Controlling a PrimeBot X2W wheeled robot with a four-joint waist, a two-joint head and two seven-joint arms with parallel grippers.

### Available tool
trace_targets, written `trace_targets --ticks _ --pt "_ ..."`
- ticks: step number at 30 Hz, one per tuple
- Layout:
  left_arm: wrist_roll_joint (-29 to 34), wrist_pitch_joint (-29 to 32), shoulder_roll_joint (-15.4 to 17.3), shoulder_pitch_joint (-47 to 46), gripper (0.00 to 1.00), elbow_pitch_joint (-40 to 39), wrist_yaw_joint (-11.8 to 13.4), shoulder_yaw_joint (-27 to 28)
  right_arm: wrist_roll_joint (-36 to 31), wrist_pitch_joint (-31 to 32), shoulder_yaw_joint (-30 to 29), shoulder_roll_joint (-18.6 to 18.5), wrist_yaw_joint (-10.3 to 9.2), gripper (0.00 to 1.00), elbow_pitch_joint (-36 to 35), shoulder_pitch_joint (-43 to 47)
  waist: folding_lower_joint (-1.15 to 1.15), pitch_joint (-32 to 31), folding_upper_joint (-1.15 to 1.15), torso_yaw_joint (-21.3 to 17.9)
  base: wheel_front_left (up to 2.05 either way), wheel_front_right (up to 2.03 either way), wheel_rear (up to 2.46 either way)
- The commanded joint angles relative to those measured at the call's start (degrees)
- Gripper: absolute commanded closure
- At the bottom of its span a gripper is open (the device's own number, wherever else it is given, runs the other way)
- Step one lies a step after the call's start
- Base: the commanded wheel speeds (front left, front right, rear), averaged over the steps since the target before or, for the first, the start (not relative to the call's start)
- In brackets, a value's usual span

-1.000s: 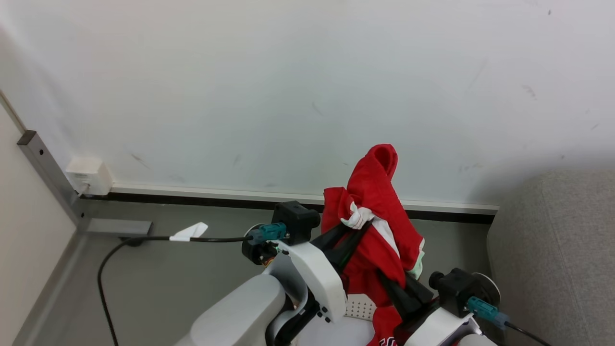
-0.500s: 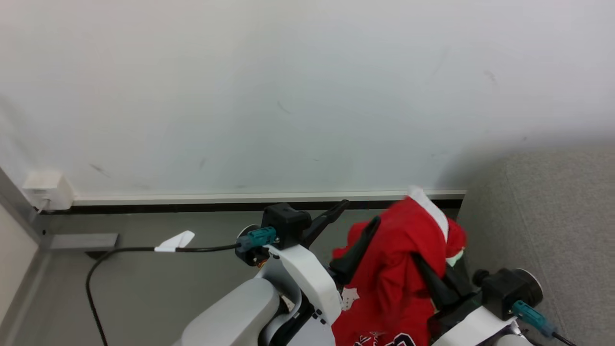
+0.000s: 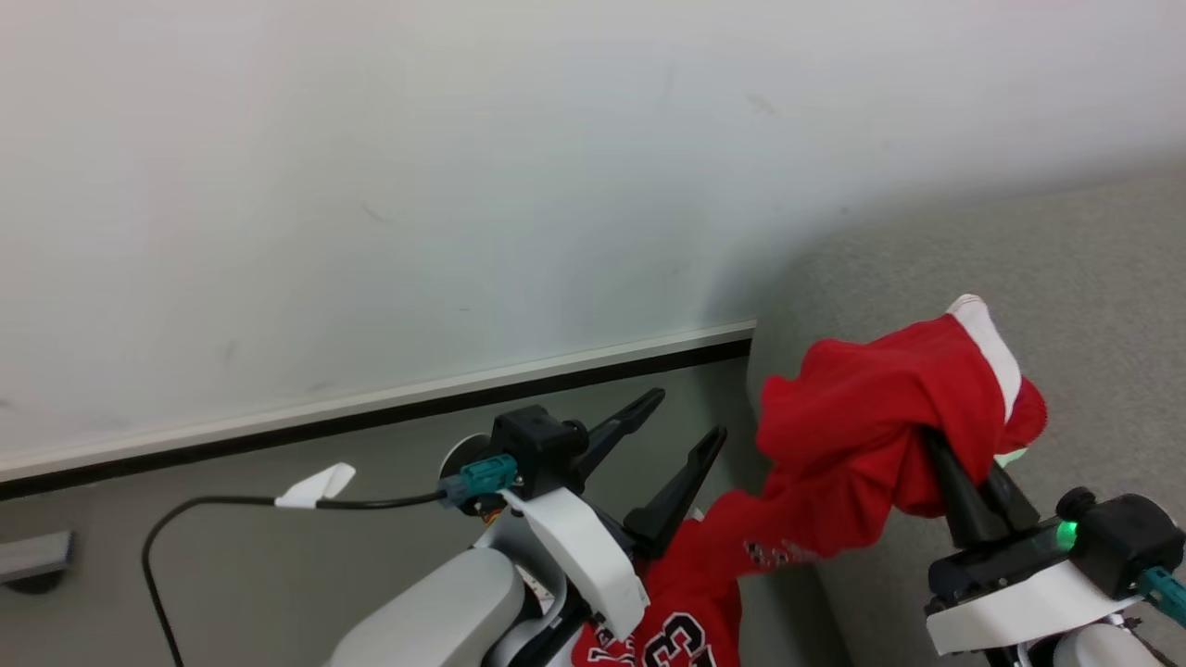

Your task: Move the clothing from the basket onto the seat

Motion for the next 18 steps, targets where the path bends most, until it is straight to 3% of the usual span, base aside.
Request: trace_targets --ticks 1,10,18 --pt "0.3 -0.1 0.7 0.8 0.00 -0.6 0.2 -0.1 0.4 0.0 -1.9 -0.6 -0.12 1.00 -2.0 1.2 0.00 0.8 -0.01 -4.9 0.00 0.00 0.00" --pt "1.9 -0.2 1.7 0.6 0.00 -2.3 0.5 -1.2 1.0 0.0 -6.1 0.0 -0.12 1.00 -7.7 4.5 0.00 2.7 -0.01 -12.9 0.00 0.00 0.00" --pt "2.0 0.1 2.0 0.5 0.00 -2.7 0.5 -1.8 0.2 0.0 -6.5 0.4 -0.12 1.00 -10.1 5.3 0.00 4.2 -0.01 -15.2 0.00 0.00 0.00"
